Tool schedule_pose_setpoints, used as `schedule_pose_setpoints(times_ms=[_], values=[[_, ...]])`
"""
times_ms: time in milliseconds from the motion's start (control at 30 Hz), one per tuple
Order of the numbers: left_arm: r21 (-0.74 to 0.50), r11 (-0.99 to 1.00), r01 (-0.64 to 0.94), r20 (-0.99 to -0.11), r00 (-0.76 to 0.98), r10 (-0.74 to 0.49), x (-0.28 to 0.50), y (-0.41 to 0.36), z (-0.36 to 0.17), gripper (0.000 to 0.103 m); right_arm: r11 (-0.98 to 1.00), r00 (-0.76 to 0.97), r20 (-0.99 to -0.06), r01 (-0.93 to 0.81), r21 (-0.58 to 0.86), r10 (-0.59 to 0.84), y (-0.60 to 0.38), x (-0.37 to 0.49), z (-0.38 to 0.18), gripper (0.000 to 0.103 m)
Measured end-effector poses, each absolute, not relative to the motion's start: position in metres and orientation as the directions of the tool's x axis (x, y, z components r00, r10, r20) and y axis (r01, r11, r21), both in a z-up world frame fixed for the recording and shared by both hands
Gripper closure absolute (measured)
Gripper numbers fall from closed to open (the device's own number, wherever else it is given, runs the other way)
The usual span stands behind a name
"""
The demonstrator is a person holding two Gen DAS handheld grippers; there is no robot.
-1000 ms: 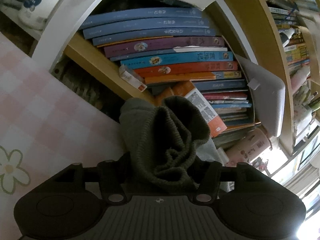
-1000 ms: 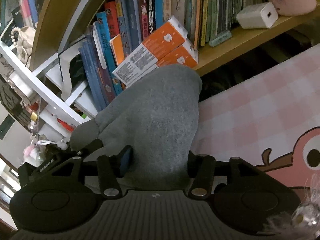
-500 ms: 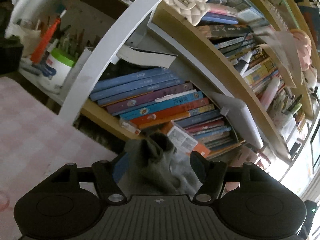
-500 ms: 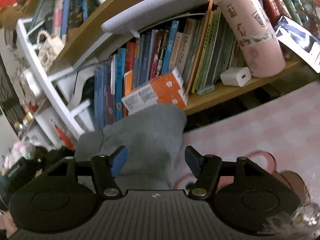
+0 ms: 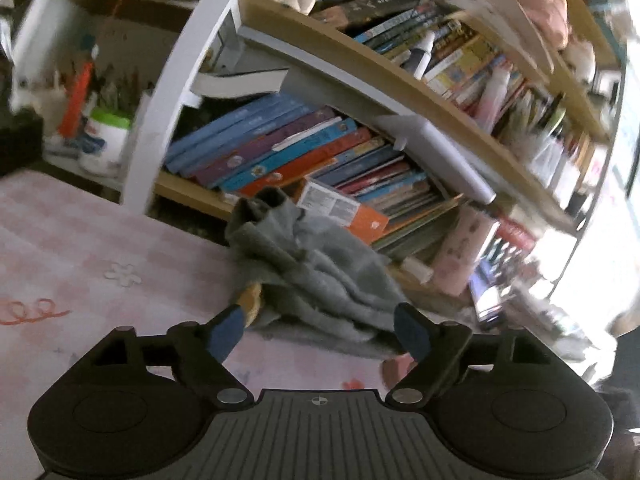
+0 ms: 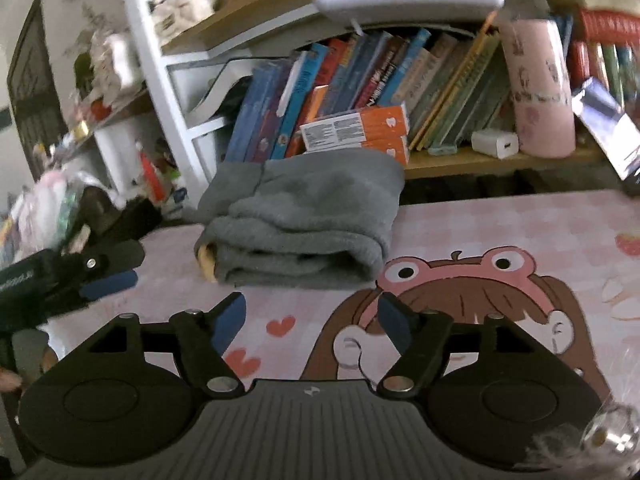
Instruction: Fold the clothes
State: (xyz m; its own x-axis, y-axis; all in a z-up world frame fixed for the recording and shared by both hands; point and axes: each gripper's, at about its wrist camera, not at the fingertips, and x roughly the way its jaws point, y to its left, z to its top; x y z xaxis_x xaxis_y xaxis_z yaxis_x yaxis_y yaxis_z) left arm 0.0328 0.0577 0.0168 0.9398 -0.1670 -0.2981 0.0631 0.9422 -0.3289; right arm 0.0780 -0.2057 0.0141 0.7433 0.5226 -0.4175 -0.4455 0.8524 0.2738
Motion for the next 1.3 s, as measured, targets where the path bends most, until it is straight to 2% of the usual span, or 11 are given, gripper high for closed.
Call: schedule_pose_setpoints(times_ms=[167,533,800,1133,1300], values=[[-0.229,0.973,-0.030,-0.347,0.937,-0.053,0.022,0.042,0.014,0.012,0.891,0.780,-0.432,-0.410,0.193,0.452,-0.204,0.053,0.012,0.024],[-0.059,0.998,-0.038,-0.371,0.929,0.013,0.017,0.013,0.007,0.006,0.926,0.855,-0.381,-0.378,0.008,0.353,-0.189,0.029,0.007,0.019],[-0.025,0.999,-0.047,-0.382,0.923,0.034,0.018,0.007,0.004,0.005,0.936,0.863,-0.385,-0.353,0.002,0.326,-0.189,0.031,0.005,0.018],[-0.006,0.998,-0.063,-0.394,0.917,0.056,0.020,0.006,0.004,0.000,0.948,0.875,-0.386,-0.319,-0.007,0.292,-0.190,0.032,0.005,0.006],[-0.009,0.998,-0.069,-0.399,0.915,0.059,0.020,0.007,0.002,0.000,0.950,0.877,-0.388,-0.313,-0.012,0.285,-0.190,0.033,0.004,0.005]])
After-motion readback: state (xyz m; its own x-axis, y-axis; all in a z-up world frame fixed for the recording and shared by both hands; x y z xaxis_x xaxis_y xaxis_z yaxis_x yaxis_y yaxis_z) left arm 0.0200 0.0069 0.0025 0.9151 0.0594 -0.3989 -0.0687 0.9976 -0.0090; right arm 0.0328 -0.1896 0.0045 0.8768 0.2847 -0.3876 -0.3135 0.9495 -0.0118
